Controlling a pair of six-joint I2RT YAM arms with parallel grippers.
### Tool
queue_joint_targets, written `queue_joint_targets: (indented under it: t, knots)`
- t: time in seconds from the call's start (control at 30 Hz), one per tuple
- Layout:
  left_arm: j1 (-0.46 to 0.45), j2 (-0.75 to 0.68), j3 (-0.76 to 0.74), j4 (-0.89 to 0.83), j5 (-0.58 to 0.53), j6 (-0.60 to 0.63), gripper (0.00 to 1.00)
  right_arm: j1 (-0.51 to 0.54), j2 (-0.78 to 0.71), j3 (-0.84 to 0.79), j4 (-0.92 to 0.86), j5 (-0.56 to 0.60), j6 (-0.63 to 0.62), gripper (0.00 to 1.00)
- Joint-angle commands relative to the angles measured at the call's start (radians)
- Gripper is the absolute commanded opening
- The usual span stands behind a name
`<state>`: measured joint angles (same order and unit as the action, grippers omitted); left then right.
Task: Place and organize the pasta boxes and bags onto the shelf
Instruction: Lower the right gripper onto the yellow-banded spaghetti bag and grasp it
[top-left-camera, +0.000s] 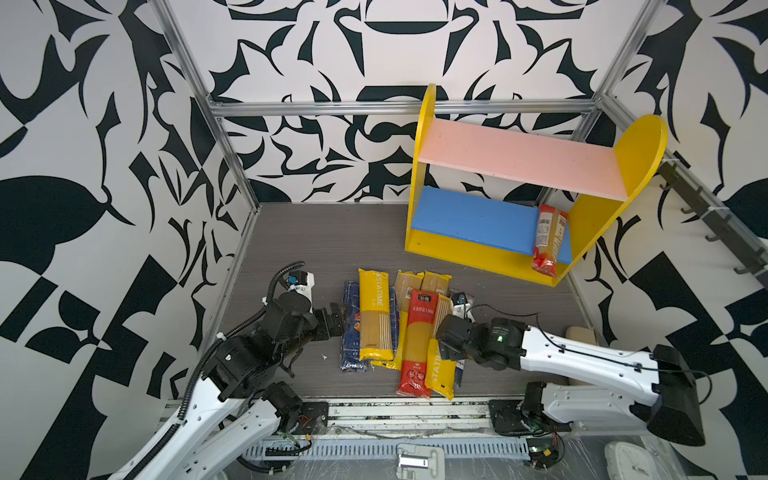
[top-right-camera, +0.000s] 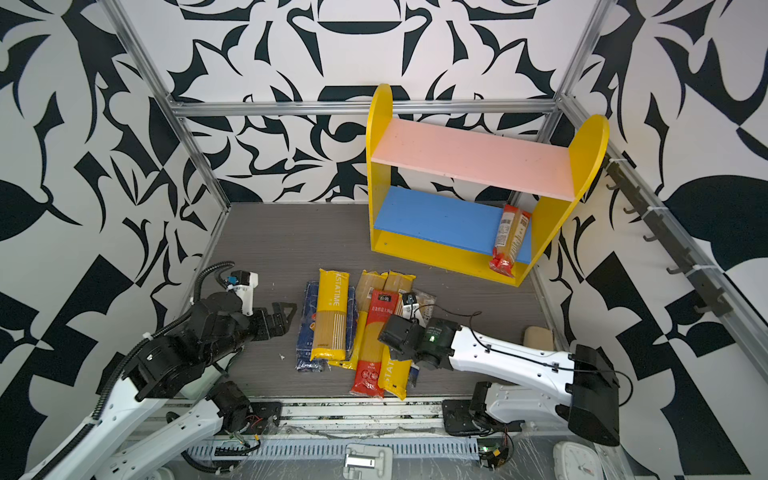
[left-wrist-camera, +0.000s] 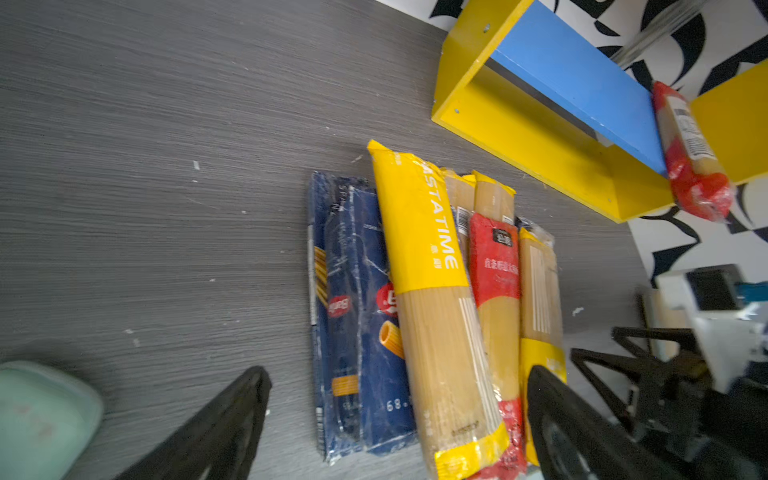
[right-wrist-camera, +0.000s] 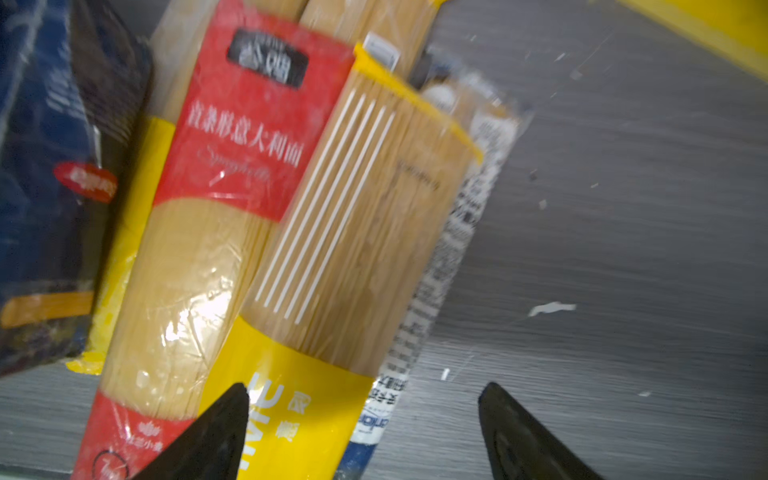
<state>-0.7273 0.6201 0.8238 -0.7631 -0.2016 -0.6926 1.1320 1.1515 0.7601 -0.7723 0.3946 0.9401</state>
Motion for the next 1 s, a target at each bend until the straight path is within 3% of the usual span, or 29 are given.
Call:
queue_joint_targets:
  t: [0.0,0.3,0.47,0.7,0.97]
  knots:
    - [0.002,0.008,-0.041,0.144,0.136,-0.071,0.99,0.049,0.017,-0.041,0.132,0.0,0.087,0.9]
    - [-0.001,0.061,-0.047,0.236,0.173,-0.126,0.99,0.143,0.129,-0.042,0.178,-0.007,0.155,0.91]
    - [-0.012,0.119,-0.021,0.151,0.092,-0.136,0.99,0.157,0.134,-0.07,0.186,-0.023,0.228,0.91]
    - [-0.035,0.228,0.031,0.151,0.104,-0.074,0.99,0.195,0.126,-0.148,0.224,-0.032,0.364,0.91]
    - [-0.038,0.326,0.123,0.152,0.141,0.01,0.99,0.273,0.233,-0.101,0.228,-0.001,0.471,0.9]
